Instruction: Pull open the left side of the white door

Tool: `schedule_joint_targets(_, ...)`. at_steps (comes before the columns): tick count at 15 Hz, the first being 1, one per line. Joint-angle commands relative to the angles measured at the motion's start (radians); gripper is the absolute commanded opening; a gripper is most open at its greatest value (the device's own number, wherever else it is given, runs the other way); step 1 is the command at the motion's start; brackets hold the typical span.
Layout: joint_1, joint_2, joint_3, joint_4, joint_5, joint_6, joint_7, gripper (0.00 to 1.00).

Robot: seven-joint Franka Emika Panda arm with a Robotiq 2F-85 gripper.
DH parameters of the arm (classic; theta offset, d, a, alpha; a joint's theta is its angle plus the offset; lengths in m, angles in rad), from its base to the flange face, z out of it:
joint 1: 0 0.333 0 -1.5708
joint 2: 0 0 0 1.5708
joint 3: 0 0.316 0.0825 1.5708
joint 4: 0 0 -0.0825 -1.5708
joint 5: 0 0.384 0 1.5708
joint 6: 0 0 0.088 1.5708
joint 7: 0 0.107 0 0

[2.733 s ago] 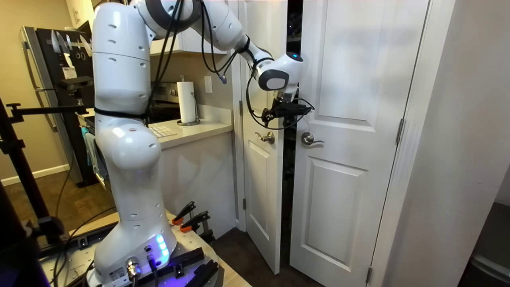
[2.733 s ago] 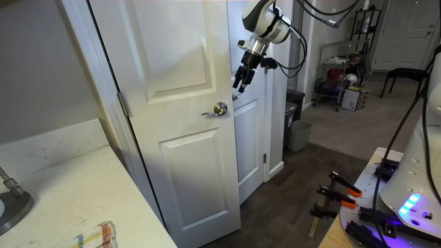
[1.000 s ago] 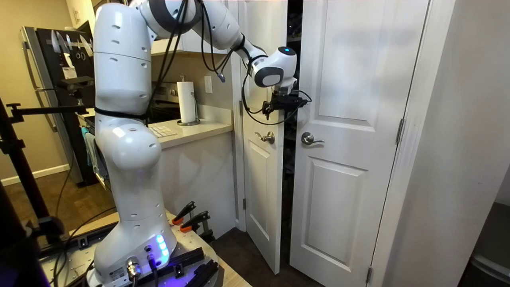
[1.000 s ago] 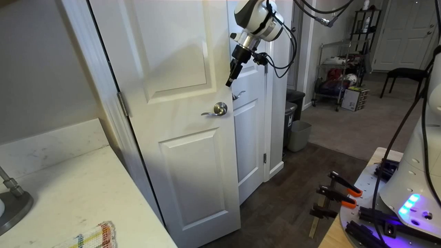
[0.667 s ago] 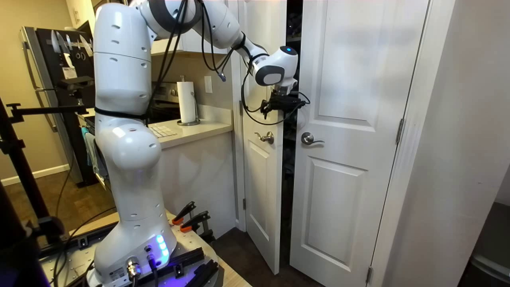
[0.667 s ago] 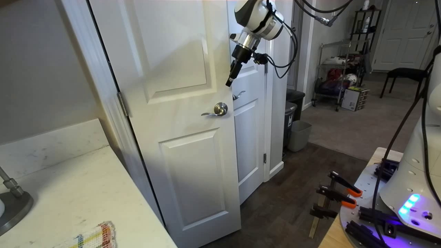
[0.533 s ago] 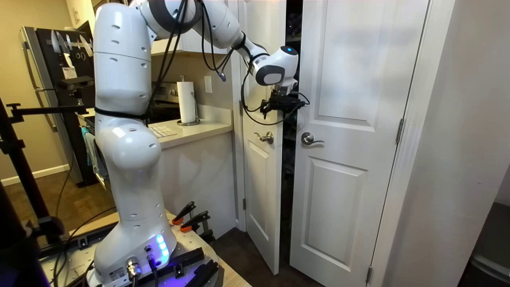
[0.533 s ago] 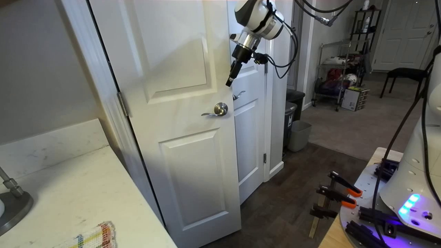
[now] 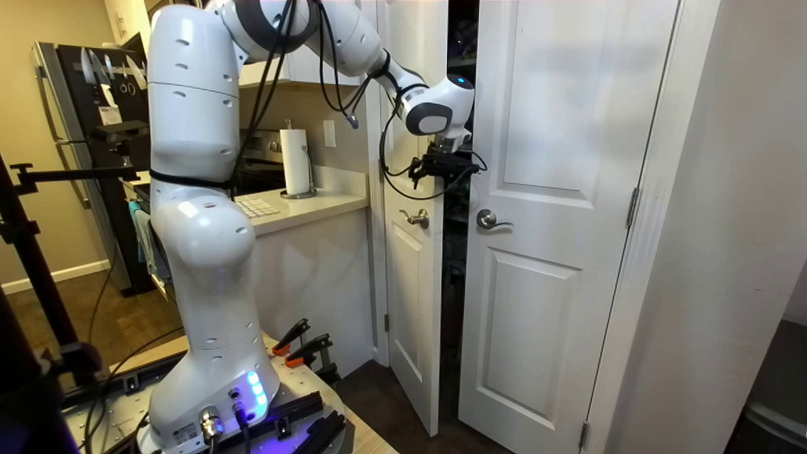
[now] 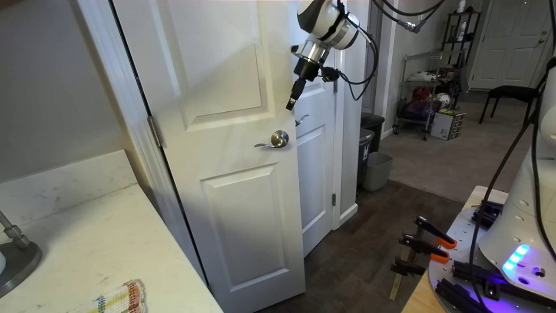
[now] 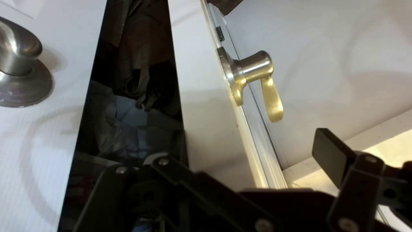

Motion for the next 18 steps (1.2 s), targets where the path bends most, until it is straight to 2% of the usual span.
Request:
schedule_joint_targets(1,0.007,-0.016,0.006,-0.025,0.011,-0.051,0.05,1.0)
schedule_joint_targets(8,0.011,-0.062,0.002,-0.088,0.033,-0.099,0.059,1.0)
schedule_joint_targets(18,0.07,-0.155,0.016,-0.252,0.05,-0.059,0.11,1.0)
